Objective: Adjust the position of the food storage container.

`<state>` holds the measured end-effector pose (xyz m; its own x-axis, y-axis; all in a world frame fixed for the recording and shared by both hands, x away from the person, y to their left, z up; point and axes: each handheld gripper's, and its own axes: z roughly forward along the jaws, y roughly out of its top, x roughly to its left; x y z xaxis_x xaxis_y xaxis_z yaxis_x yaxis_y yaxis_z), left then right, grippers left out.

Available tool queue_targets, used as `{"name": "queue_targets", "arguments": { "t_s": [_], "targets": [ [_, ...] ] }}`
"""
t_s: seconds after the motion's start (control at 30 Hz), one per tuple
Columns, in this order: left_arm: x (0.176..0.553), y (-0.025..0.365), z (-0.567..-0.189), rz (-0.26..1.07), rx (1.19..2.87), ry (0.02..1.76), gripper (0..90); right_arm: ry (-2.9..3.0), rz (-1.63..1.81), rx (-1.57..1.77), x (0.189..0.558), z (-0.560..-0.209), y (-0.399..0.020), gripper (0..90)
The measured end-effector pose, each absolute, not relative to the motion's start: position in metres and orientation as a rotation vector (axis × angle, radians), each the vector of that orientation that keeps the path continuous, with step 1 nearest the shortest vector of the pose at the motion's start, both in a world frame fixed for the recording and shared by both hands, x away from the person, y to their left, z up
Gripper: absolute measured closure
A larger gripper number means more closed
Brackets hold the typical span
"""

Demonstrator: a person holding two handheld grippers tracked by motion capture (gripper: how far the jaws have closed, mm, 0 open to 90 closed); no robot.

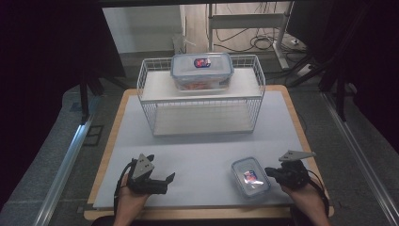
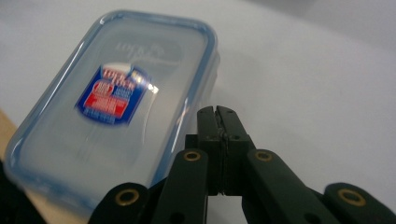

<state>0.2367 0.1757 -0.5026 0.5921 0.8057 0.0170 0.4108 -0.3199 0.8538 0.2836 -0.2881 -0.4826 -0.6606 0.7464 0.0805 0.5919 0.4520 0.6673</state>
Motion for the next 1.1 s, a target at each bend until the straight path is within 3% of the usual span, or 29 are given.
{"name": "queue_targets", "arguments": {
  "t_s": [0.67, 1.1],
  "targets": [
    [0.236, 0.172, -0.502, 0.579, 1.941, 0.968, 2.8, 2.609, 0.998, 1.154, 0.226, -0.492, -0.297, 88.6],
    [0.237, 0.172, -0.503, 0.568, 1.953, 0.961, 2.8, 2.597, 0.999, 1.150, 0.258, -0.496, -0.278, 89.1]
  ]
}}
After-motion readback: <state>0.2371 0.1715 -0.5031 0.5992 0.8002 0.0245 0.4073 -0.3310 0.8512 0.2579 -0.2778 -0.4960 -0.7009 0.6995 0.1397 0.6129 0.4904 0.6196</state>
